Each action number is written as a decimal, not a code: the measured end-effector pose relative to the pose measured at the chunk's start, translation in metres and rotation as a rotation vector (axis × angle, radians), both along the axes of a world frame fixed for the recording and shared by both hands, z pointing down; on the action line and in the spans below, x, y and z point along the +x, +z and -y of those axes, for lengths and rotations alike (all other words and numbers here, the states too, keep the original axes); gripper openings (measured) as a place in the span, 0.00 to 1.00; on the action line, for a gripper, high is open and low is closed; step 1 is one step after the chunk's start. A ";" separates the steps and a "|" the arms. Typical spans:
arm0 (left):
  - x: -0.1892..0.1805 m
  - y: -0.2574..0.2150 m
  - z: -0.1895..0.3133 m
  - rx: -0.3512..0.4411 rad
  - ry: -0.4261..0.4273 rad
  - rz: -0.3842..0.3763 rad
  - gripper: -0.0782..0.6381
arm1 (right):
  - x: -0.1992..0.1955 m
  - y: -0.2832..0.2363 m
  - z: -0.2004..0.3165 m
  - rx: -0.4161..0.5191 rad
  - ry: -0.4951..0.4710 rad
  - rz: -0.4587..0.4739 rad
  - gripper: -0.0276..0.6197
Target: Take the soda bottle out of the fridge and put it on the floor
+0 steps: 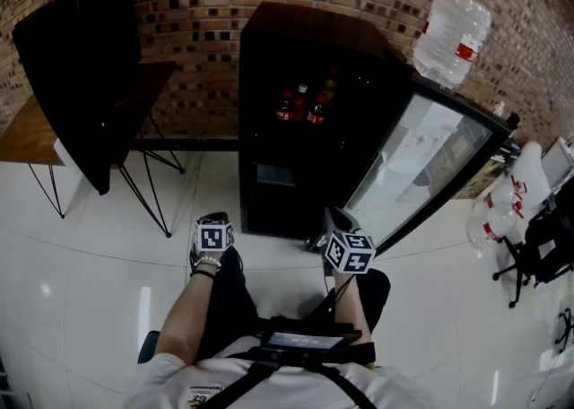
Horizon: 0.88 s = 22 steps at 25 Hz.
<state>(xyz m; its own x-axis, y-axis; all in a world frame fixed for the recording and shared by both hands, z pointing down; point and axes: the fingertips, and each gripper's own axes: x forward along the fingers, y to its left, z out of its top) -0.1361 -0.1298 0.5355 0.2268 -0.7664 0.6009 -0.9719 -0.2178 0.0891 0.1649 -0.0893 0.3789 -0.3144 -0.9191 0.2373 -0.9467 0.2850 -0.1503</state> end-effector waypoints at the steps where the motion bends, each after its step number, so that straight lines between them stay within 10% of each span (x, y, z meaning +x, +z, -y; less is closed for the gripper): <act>1: 0.000 -0.004 0.002 0.005 -0.005 -0.017 0.11 | -0.002 -0.002 0.004 0.004 -0.004 -0.008 0.20; 8: -0.007 -0.011 0.003 0.023 -0.036 -0.076 0.11 | -0.014 -0.049 0.065 0.082 -0.068 0.021 0.44; 22: -0.006 0.004 0.011 -0.028 -0.008 -0.040 0.11 | -0.015 -0.127 0.256 0.129 -0.032 -0.170 0.44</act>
